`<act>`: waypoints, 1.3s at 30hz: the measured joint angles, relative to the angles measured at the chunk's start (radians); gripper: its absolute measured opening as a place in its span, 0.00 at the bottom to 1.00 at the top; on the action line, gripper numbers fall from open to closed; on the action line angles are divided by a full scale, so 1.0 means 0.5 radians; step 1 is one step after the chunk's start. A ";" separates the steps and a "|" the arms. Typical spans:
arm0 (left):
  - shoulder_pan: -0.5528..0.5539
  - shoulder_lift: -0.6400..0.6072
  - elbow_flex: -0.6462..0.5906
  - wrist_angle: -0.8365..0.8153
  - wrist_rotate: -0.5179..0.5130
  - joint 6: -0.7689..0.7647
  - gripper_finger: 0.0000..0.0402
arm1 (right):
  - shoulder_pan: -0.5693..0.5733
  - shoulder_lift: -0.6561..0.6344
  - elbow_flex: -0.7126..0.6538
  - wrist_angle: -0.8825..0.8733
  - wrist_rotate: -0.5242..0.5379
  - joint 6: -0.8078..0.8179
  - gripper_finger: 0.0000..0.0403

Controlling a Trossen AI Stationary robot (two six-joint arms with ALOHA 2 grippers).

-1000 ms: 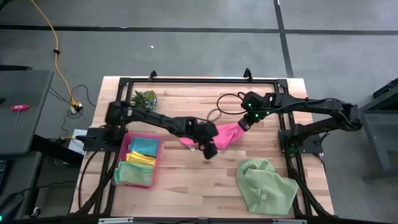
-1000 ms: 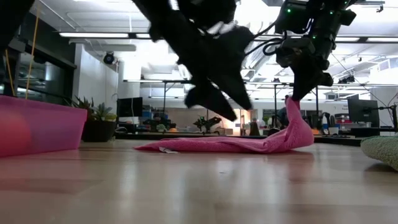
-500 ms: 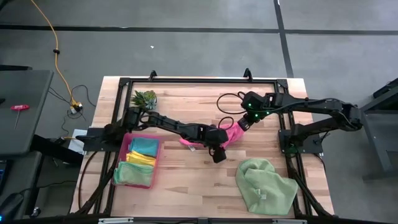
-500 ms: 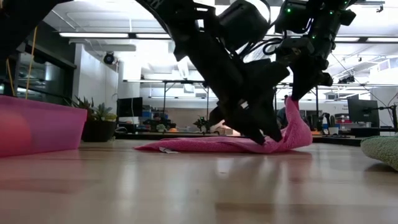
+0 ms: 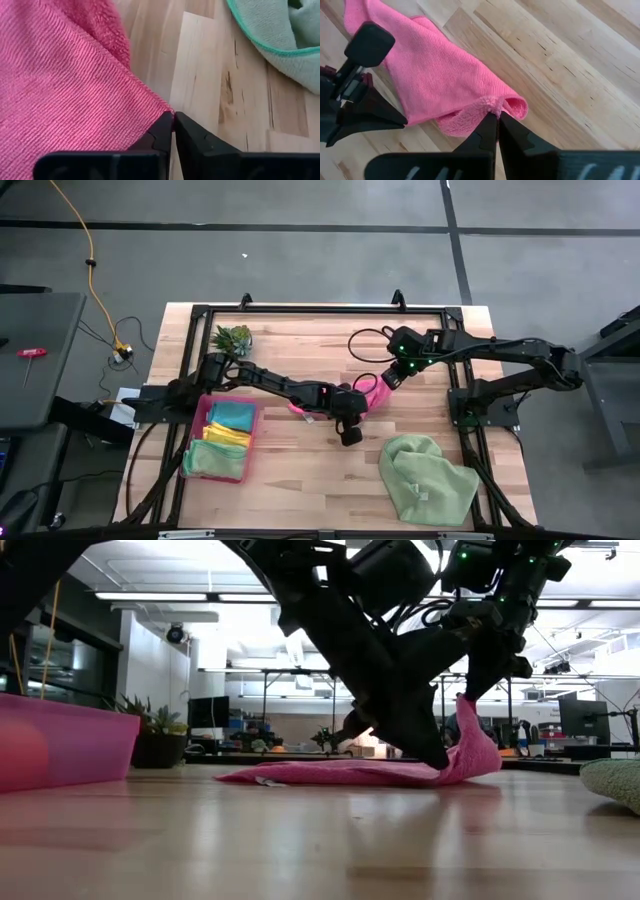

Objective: Fold microfiber towels
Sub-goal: Fold the pink microfiber towel

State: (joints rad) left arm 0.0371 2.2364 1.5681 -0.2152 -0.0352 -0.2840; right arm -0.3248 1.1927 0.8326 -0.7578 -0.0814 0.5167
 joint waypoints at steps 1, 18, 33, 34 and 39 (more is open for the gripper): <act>0.002 -0.006 0.000 -0.020 0.012 -0.001 0.03 | 0.000 -0.001 0.000 0.001 0.000 0.000 0.00; 0.190 -0.426 -0.001 -0.447 0.024 0.305 0.00 | 0.000 -0.035 0.005 0.099 -0.003 -0.054 0.00; 0.296 -0.464 -0.136 -0.860 -0.264 0.518 0.00 | 0.010 -0.044 0.005 0.186 -0.272 0.053 0.00; 0.301 -0.464 -0.176 -0.849 -0.253 0.493 0.00 | 0.020 -0.044 0.005 0.189 -0.272 0.066 0.00; 0.334 -0.460 -0.345 -0.797 -0.240 0.401 0.00 | 0.086 -0.043 0.005 0.236 -0.272 0.070 0.00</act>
State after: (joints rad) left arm 0.2041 2.0064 1.3956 -0.6139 -0.1551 -0.0836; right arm -0.2818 1.1709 0.8352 -0.6396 -0.2175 0.5519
